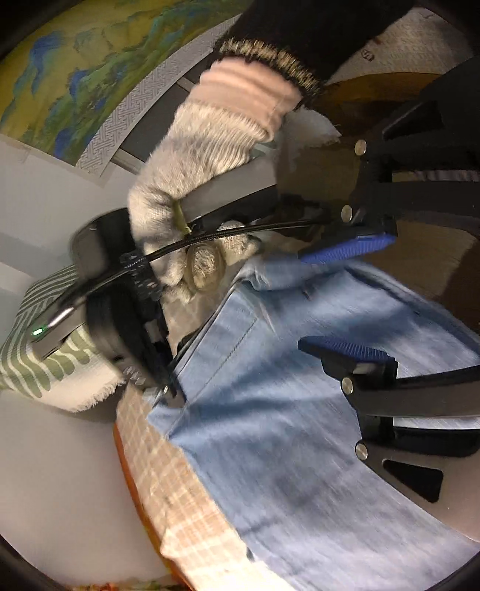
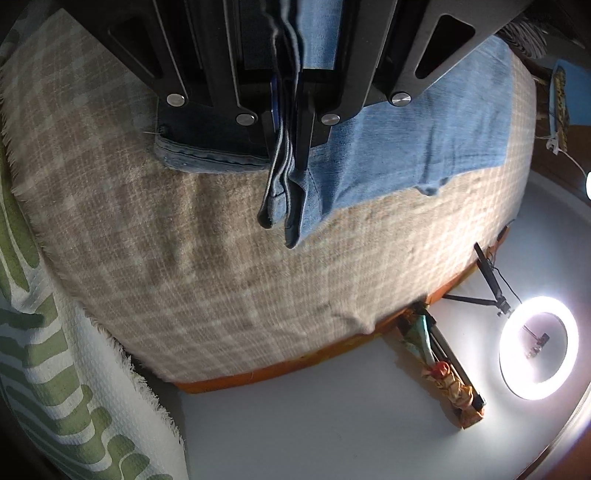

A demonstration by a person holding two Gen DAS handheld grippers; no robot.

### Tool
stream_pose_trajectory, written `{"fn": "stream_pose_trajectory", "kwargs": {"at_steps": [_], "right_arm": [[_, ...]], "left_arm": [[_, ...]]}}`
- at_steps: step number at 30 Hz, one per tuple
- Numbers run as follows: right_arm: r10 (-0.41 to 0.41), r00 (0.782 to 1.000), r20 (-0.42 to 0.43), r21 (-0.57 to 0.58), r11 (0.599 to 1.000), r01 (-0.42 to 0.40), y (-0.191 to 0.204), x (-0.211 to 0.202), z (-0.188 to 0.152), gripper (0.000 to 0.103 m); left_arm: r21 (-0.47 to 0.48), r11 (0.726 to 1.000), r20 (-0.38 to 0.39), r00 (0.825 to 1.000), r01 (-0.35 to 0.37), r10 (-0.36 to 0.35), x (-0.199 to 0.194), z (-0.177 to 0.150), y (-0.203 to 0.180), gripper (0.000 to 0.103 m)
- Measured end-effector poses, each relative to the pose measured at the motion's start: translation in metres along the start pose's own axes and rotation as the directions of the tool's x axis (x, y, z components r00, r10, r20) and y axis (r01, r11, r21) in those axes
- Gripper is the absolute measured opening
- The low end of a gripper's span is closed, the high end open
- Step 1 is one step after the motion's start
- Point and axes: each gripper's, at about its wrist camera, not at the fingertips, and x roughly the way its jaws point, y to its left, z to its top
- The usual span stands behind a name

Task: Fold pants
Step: 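Lay the folded jeans on the bed and open both tools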

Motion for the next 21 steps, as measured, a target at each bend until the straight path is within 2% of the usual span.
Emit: {"fn": "stream_pose_trajectory", "kwargs": {"at_steps": [2,3,4,5,6,7,8,10,11,12,13,16,19,21], "right_arm": [[-0.020,1.000,-0.008,-0.009,1.000,0.020,-0.001,0.002,-0.002,0.006],[-0.044,0.999,-0.009,-0.020,0.999,0.044,-0.001,0.002,-0.003,0.011],[-0.101,0.995,-0.012,-0.038,0.994,0.100,0.000,0.003,-0.004,0.019],[-0.174,0.985,-0.012,-0.057,0.983,0.173,0.002,0.002,-0.004,0.021],[-0.205,0.979,-0.011,-0.068,0.977,0.204,0.003,0.001,-0.004,0.023],[-0.236,0.972,-0.004,-0.080,0.969,0.235,0.005,-0.002,-0.004,0.032],[-0.256,0.967,0.010,-0.087,0.963,0.256,0.008,-0.008,-0.004,0.036],[-0.274,0.960,0.058,-0.112,0.954,0.279,0.019,-0.024,-0.004,0.037],[-0.272,0.959,0.078,-0.123,0.952,0.280,0.025,-0.031,-0.003,0.037],[-0.264,0.961,0.088,-0.129,0.953,0.274,0.030,-0.036,-0.003,0.037],[-0.239,0.965,0.103,-0.140,0.957,0.252,0.039,-0.042,-0.004,0.037],[-0.187,0.975,0.123,-0.168,0.964,0.206,0.065,-0.051,-0.007,0.037],[-0.118,0.985,0.126,-0.218,0.965,0.144,0.103,-0.054,-0.015,0.037],[-0.076,0.990,0.123,-0.262,0.959,0.106,0.131,-0.051,-0.022,0.037]], "left_arm": [[-0.024,0.999,0.016,1.000,-0.023,0.024,-0.021,-0.005,0.010,0.040],[-0.036,0.999,0.020,0.999,-0.030,0.031,-0.026,-0.007,0.014,0.040],[-0.049,0.998,0.029,0.999,-0.043,0.044,-0.039,-0.007,0.021,0.040],[-0.060,0.996,0.043,0.996,-0.070,0.072,-0.055,-0.011,0.029,0.040],[-0.067,0.993,0.055,0.993,-0.100,0.103,-0.069,-0.015,0.041,0.040],[-0.073,0.990,0.062,0.990,-0.119,0.124,-0.077,-0.018,0.049,0.040],[-0.088,0.984,0.071,0.985,-0.152,0.158,-0.090,-0.023,0.061,0.040],[-0.124,0.967,0.081,0.969,-0.221,0.232,-0.118,-0.036,0.090,0.040],[-0.154,0.949,0.082,0.954,-0.273,0.288,-0.138,-0.047,0.106,0.040],[-0.170,0.940,0.081,0.947,-0.295,0.312,-0.148,-0.054,0.114,0.040],[-0.206,0.920,0.074,0.932,-0.334,0.354,-0.166,-0.067,0.130,0.040],[-0.279,0.874,0.051,0.903,-0.398,0.427,-0.192,-0.099,0.158,0.040],[-0.332,0.833,0.010,0.882,-0.442,0.471,-0.207,-0.131,0.168,0.040],[-0.352,0.818,-0.010,0.876,-0.455,0.483,-0.209,-0.147,0.171,0.040]]}}
